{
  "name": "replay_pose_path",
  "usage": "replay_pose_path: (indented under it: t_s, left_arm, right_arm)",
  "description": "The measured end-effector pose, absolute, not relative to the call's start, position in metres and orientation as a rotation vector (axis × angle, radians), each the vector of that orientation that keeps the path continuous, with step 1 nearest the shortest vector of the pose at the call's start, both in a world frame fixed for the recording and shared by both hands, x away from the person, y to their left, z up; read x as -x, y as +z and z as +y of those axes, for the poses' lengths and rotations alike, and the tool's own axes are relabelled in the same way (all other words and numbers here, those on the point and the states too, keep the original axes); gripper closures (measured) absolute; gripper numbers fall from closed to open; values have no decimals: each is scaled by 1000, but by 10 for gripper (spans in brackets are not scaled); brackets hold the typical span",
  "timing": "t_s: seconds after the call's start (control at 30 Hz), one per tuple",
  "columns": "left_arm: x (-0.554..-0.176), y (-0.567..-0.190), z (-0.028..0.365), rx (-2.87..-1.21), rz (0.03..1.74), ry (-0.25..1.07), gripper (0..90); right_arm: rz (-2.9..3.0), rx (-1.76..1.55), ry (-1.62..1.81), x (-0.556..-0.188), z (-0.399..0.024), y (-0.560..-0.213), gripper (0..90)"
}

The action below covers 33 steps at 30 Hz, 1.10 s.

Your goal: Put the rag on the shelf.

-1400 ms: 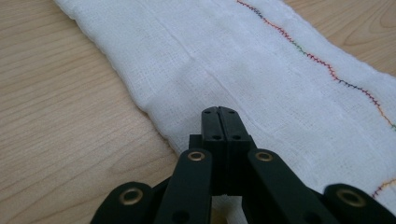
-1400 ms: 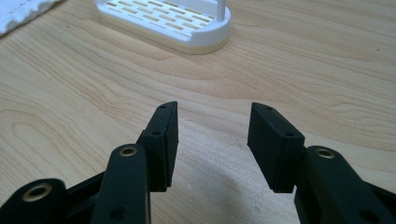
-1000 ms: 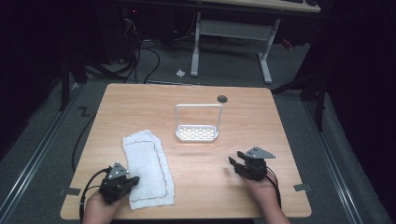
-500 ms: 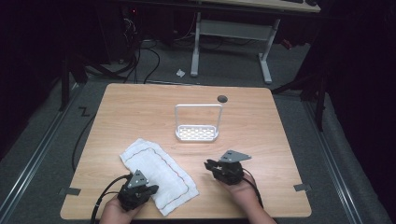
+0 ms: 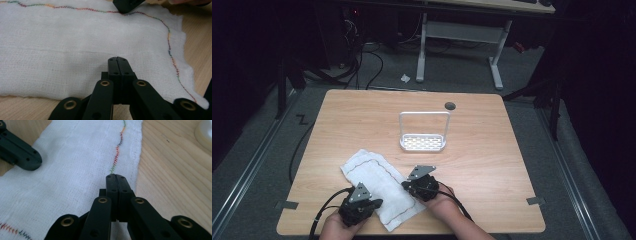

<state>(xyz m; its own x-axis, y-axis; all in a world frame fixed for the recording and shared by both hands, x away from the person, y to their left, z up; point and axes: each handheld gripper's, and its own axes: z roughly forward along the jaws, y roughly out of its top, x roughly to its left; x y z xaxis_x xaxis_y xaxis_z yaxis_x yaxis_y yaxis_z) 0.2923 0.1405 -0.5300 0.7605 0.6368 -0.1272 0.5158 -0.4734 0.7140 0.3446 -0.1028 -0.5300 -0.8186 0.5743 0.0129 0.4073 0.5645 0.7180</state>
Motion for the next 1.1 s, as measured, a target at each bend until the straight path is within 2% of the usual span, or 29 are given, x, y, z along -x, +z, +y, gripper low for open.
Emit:
replay_pose_path:
  t_s: [0.37, 0.43, 0.53, 0.63, 0.7, 0.8, 1.1]
  left_arm:
    - [-287, -527, 122, -2197, 805, 129, 899]
    - [-290, -524, 123, -2172, 811, 121, 839]
    - [-302, -516, 128, -2135, 877, 212, 806]
    - [-323, -524, 133, -2125, 977, 266, 832]
    - [-327, -529, 133, -2111, 1012, 281, 887]
    - [-327, -531, 132, -2092, 1026, 284, 899]
    - [-324, -532, 113, -2112, 964, 259, 899]
  right_arm:
    - [2580, -859, 1146, -296, -144, -530, 900]
    - [2546, -868, 1185, -304, -144, -526, 884]
    - [2510, -889, 1199, -319, -138, -520, 887]
    - [2486, -909, 1157, -358, -117, -519, 900]
    - [2493, -914, 1118, -372, -107, -522, 900]
    - [2532, -906, 1092, -380, -101, -530, 900]
    - [2540, -882, 1090, -352, -130, -530, 900]
